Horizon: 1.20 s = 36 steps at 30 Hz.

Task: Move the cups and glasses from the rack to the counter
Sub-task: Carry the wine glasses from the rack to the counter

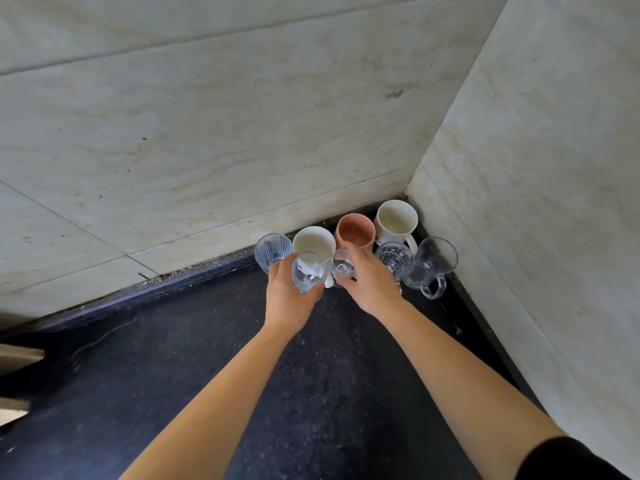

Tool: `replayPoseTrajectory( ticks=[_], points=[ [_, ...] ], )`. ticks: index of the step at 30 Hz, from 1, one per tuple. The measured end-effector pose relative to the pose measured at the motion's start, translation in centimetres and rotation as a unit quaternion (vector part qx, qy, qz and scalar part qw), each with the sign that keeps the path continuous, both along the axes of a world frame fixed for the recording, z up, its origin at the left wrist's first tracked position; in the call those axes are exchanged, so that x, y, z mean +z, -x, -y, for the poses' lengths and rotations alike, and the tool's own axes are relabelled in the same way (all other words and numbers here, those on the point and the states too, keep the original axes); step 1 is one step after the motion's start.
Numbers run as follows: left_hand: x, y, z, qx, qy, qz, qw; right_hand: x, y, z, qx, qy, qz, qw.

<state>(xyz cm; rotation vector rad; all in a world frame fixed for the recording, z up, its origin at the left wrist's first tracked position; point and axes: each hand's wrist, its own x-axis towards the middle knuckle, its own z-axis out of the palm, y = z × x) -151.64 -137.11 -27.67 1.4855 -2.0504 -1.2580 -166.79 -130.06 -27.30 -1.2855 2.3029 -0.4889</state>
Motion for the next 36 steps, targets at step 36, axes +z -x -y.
replayPoseTrajectory(
  ticks=[36],
  points=[
    [20.8, -27.4, -29.0, 0.411, 0.292, 0.389, 0.771, 15.7, -22.7, -7.4, 0.441, 0.286, 0.003, 0.851]
  ],
)
